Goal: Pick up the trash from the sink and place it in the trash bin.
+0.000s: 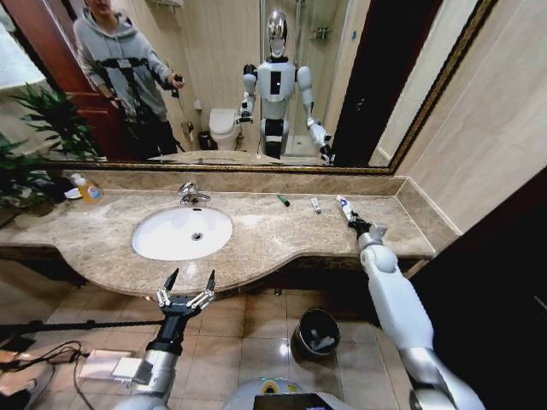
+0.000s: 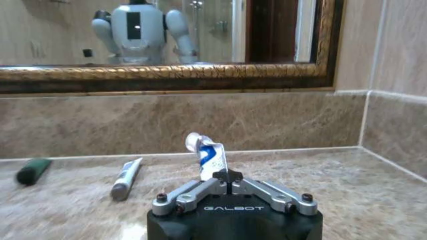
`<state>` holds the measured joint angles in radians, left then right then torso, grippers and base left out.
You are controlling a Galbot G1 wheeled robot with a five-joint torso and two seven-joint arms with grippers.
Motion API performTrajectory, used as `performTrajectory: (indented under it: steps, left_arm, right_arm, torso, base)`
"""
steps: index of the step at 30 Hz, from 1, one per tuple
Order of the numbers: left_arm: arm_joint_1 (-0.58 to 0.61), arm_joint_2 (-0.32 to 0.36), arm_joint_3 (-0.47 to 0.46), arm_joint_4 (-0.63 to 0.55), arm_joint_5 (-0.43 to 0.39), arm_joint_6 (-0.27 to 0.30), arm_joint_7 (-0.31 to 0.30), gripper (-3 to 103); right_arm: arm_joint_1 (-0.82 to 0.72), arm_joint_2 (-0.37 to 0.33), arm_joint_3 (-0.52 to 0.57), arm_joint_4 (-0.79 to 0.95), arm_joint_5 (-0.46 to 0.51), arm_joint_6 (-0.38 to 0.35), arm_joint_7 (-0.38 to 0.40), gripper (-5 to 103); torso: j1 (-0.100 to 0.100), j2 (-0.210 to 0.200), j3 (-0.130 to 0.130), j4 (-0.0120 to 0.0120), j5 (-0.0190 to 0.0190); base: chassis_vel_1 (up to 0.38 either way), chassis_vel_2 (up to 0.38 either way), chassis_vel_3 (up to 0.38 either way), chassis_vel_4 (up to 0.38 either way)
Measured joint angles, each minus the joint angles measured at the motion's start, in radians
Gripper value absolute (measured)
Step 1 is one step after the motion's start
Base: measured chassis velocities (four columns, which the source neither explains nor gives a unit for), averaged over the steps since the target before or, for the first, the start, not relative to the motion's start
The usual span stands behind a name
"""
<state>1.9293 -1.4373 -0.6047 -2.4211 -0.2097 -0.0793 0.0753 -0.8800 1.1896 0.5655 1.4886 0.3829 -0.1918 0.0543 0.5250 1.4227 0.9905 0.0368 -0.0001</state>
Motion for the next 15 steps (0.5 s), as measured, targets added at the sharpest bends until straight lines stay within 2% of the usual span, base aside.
performTrajectory:
  steps: [4,7,15]
  left_arm:
    - [0.0,0.0,0.0,0.0,0.0,0.0,0.0,100]
    - [0.0,0.0,0.0,0.0,0.0,0.0,0.0,100]
    - [0.0,0.0,0.0,0.0,0.0,0.0,0.0,100]
  right_arm:
    - [-0.122,-0.014,0.001,0.12,0.047,0.051,0.003,0]
    - [-0.232,0.005,-0.001,0.24,0.062,0.097,0.007,0]
    - [-0.442,0.038,0.039,0.438,0.084,0.146,0.007,0]
  torso:
    - [0.0,0.0,0.0,0.0,0.0001]
    - [0.0,0.0,0.0,0.0,0.0001]
    - [0.0,0.0,0.0,-0.0002,-0.0002]
  base:
    - [0.0,0.0,0.0,0.0]
    - [0.0,0.0,0.0,0.0]
    - [0.0,0.0,0.0,0.0]
